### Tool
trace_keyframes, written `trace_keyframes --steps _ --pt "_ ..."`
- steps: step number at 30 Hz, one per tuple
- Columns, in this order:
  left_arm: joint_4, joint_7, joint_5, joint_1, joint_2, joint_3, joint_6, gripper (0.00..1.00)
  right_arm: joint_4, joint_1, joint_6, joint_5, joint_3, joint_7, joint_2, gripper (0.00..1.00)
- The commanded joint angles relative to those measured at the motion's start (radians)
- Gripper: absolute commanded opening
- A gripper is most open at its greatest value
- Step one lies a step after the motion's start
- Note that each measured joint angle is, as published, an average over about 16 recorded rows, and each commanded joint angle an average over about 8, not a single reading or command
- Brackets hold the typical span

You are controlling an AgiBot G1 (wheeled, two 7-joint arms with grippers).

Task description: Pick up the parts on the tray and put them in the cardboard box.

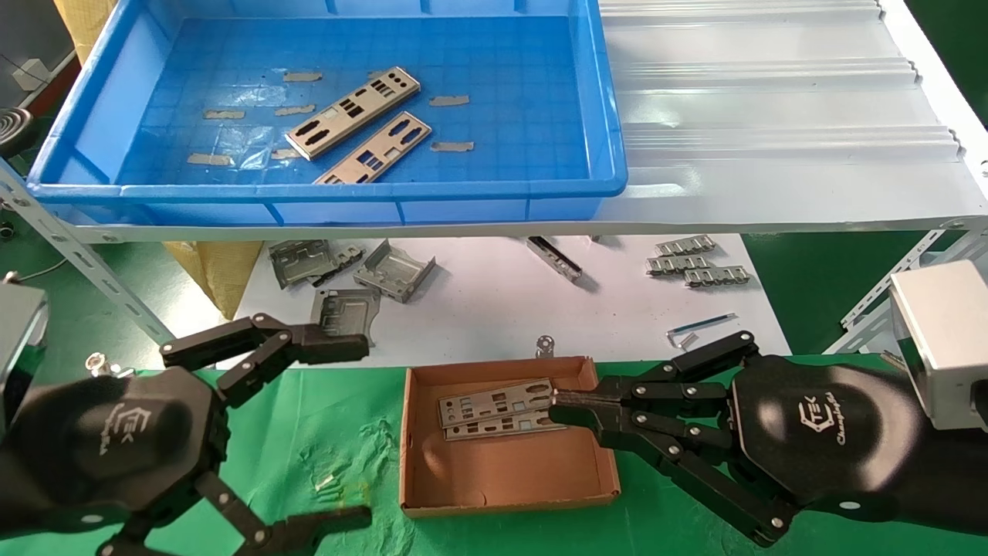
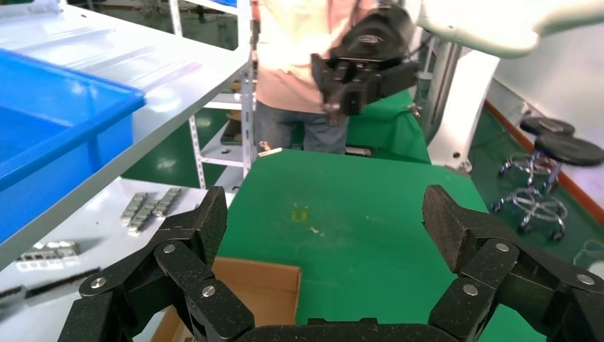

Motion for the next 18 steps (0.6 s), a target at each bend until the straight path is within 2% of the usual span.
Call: trace_keyframes --steps 1,5,8,13,18 --pt "-0.012 0.003 0.001 -0.010 -0.002 -0.003 0.000 1.00 0.000 0.000 0.000 0.000 0.000 0.000 0.000 0.00" --pt "0.020 -0.043 0.096 -0.145 0.039 0.035 -0.030 1.00 0.000 0.000 0.000 0.000 0.000 0.000 0.000 0.00" --pt "0.101 -0.071 0.190 -0.271 0.093 0.074 -0.055 1.00 0.000 0.000 0.000 0.000 0.000 0.000 0.000 0.00" --pt "0.335 -0.060 0.345 -0.478 0.210 0.140 -0.093 1.00 0.000 0.000 0.000 0.000 0.000 0.000 0.000 0.00" --pt "0.604 -0.003 0.467 -0.642 0.323 0.196 -0.137 1.00 0.000 0.000 0.000 0.000 0.000 0.000 0.000 0.00"
